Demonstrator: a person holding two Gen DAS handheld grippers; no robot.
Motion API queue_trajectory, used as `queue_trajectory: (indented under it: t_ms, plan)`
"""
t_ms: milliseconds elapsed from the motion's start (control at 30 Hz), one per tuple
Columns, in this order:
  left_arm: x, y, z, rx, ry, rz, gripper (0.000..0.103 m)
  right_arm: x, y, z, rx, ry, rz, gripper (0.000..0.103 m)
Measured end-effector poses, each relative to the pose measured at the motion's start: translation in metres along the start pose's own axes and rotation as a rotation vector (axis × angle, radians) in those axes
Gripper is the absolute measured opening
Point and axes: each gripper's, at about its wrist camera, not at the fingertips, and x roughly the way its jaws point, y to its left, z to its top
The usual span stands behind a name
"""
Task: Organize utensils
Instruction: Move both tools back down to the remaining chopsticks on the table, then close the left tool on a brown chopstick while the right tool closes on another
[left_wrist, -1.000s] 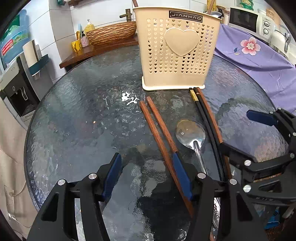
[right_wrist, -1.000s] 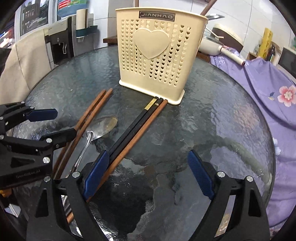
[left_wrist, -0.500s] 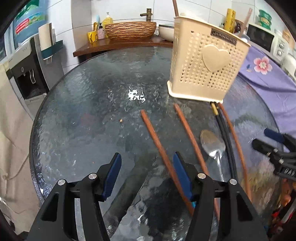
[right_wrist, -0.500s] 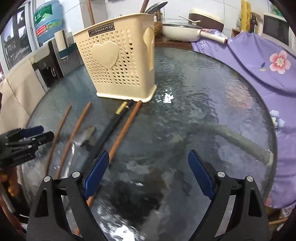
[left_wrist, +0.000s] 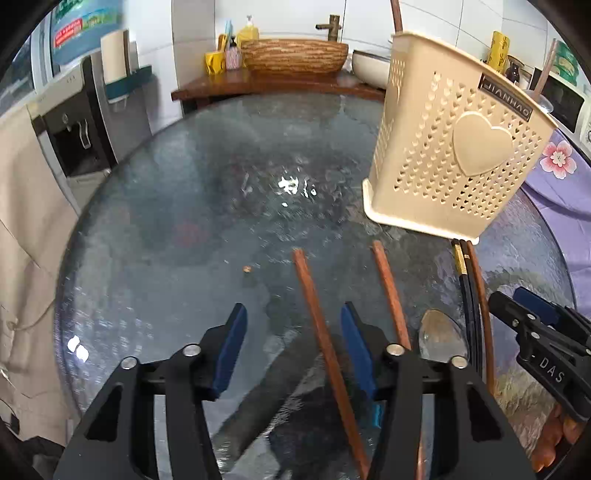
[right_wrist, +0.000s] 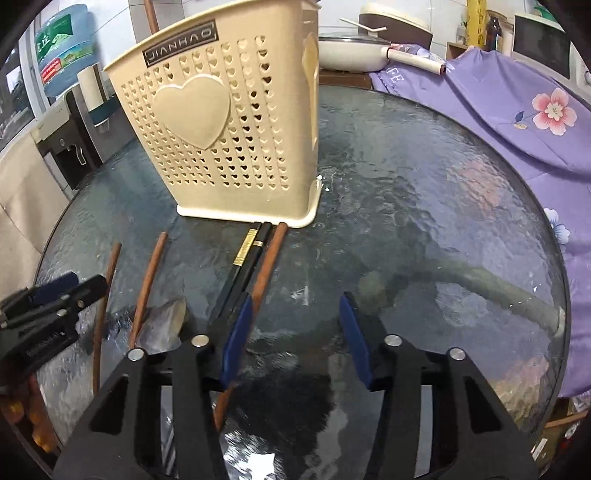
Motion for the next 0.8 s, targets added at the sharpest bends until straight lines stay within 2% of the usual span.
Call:
queue_trajectory:
  t_ms: [100,133,300,433,633,733,800]
  plan:
    - [0.003,-0.002,0.000,-0.009,-0.005,0.013,0.045,0.002,0.006,0.002,-0.006,-0.002,-0.001,0.046]
    - [0.003,-0.003,0.000,-0.009,-0.006,0.016,0.044,0.005,0.008,0.002,-0.009,0.005,-0.005,0.041]
    - [0.007,-0.006,0.005,-0.011,0.003,0.017,0.030,0.011,0.013,0.006,-0.030,0.007,-0.043,0.031]
    - [0.012,-0.011,0.013,0.015,0.006,0.017,0.029,0.016,0.013,0.013,-0.029,0.006,-0.061,0.025]
    - [0.017,-0.021,0.016,0.056,0.007,0.021,0.025,0.023,0.012,0.025,-0.019,0.010,-0.060,0.021]
    - [0.018,-0.022,0.019,0.056,0.011,0.011,0.020,0.025,0.012,0.028,-0.029,0.002,-0.064,0.013]
    - [0.019,-0.024,0.020,0.056,0.013,0.000,0.013,0.025,0.012,0.027,-0.025,-0.001,-0.055,0.012]
